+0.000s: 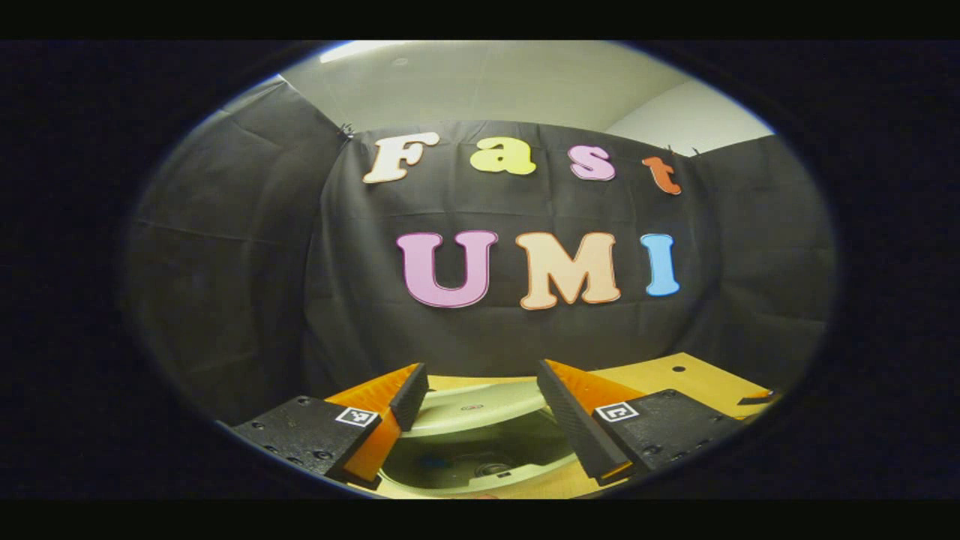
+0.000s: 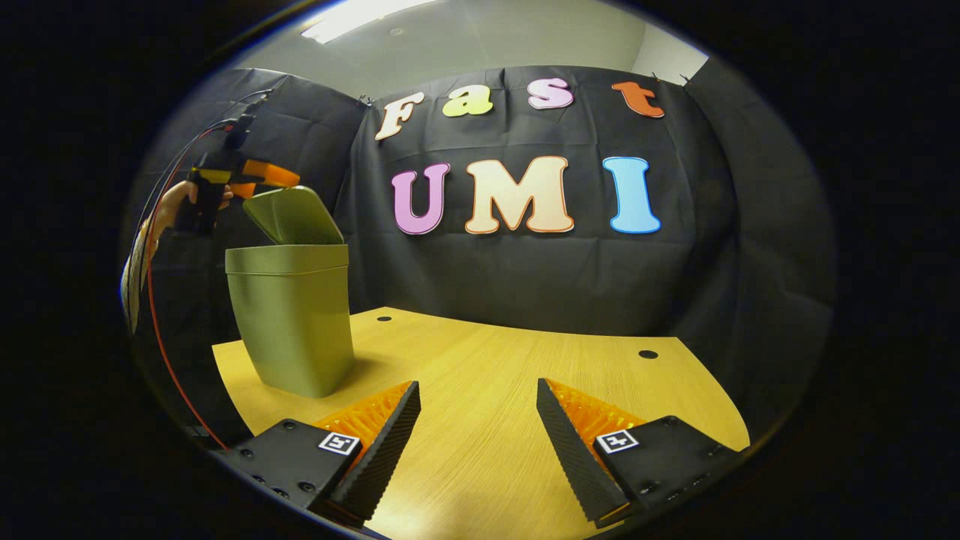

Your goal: Press the lid of the desktop garbage bin to open it, pick up the crumpled paper on the desktop and throw it into the bin, then pick up the pop can on the desktop and drop it into the bin, and finally close the garbage bin lid.

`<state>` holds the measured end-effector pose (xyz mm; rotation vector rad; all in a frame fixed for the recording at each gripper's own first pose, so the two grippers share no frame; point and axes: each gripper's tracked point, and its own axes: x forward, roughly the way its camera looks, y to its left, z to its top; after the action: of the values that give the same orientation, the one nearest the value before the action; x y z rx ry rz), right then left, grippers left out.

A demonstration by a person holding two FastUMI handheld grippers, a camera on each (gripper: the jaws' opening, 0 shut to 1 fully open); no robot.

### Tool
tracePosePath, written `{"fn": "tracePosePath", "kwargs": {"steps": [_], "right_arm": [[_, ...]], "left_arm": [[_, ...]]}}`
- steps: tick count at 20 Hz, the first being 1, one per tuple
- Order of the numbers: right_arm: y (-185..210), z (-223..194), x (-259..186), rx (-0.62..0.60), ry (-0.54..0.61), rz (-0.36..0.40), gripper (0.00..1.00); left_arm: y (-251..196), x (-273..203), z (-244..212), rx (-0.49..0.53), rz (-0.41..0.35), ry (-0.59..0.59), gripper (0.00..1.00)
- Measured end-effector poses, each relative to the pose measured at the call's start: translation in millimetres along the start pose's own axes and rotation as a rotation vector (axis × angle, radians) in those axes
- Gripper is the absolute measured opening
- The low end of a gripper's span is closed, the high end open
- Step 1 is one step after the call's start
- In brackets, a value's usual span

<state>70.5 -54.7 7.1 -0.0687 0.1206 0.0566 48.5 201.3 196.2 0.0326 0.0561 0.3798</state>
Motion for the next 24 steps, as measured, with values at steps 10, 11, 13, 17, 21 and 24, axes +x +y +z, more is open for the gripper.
{"fn": "tracePosePath", "kwargs": {"steps": [10,11,13,17,21,24], "right_arm": [[13,-8,4,-0.034,0.031,0.029,0.98],[11,-9,3,-0.038,0.035,0.025,0.98],[8,-12,5,-0.04,0.044,0.013,0.98],[7,-17,8,-0.016,0.065,0.02,0.98],[6,-12,5,-0.019,0.048,0.019,0.98],[8,-13,8,0.009,0.047,0.03,1.0]], "left_arm": [[6,-5,-79,0.036,0.07,0.053,0.9],[9,-5,-75,0.033,0.082,0.024,0.91],[8,-6,-78,0.007,0.089,0.014,0.95],[9,-8,-78,0.042,0.085,-0.045,0.96],[8,-7,-78,0.073,0.092,-0.049,0.96],[5,-8,-78,0.067,0.082,-0.032,0.96]]}}
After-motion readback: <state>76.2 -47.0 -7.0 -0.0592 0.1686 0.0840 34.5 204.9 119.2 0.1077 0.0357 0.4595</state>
